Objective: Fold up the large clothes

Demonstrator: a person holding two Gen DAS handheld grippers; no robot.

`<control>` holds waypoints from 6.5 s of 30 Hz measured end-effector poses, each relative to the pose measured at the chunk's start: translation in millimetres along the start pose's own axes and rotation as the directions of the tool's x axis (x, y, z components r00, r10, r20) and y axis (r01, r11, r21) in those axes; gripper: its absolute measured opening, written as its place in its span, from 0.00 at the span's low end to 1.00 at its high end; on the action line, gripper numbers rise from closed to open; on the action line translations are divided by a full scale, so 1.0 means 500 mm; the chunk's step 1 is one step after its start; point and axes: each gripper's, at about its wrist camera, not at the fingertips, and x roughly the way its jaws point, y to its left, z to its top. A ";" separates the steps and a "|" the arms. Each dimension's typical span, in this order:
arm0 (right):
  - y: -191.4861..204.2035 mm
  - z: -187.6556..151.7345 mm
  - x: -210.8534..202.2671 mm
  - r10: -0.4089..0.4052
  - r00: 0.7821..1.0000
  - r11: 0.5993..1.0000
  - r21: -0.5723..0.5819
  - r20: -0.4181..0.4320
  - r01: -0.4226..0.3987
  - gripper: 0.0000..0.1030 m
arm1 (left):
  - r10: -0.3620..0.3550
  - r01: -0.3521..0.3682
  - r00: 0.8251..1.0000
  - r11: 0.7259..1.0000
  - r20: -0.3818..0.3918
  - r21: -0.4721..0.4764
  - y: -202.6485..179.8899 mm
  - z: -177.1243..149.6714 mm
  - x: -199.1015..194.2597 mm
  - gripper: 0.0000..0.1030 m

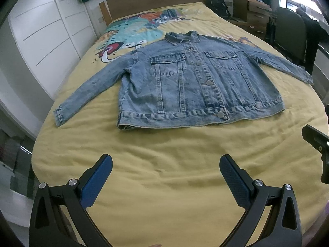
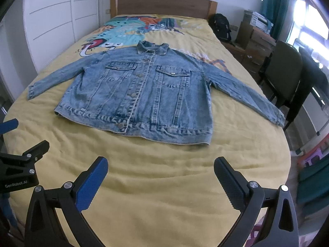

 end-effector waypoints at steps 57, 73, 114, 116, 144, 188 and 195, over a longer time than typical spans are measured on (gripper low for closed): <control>-0.025 0.030 0.026 0.011 1.000 0.999 0.038 0.015 -0.011 1.00 | -0.011 0.009 0.996 1.000 -0.087 -0.020 0.022 0.029 0.015 0.99; -0.071 0.091 0.073 -0.015 1.000 0.997 0.070 0.011 0.015 1.00 | -0.087 0.089 0.995 0.994 -0.045 0.057 -0.029 0.104 0.049 0.99; -0.282 0.171 0.254 -0.042 0.999 0.979 0.197 -0.003 0.041 1.00 | -0.126 0.129 0.980 0.992 -0.155 0.006 -0.094 0.235 0.178 0.99; -0.311 0.174 0.270 -0.057 0.998 0.974 0.220 -0.008 0.057 1.00 | -0.121 0.124 0.981 0.992 -0.150 0.009 -0.096 0.242 0.184 0.99; -0.701 0.111 0.439 -0.102 0.992 0.788 0.602 -0.077 0.128 1.00 | -0.033 0.043 0.985 0.998 -0.171 0.055 -0.139 0.297 0.276 0.99; -0.980 0.023 0.536 -0.056 0.996 0.408 0.912 0.068 -0.040 0.24 | -0.065 0.079 0.984 0.994 -0.166 0.078 -0.161 0.308 0.324 0.99; -0.986 0.037 0.526 -0.060 0.993 0.416 0.907 0.097 -0.064 0.08 | -0.069 0.081 0.984 0.994 -0.166 0.067 -0.152 0.305 0.326 0.99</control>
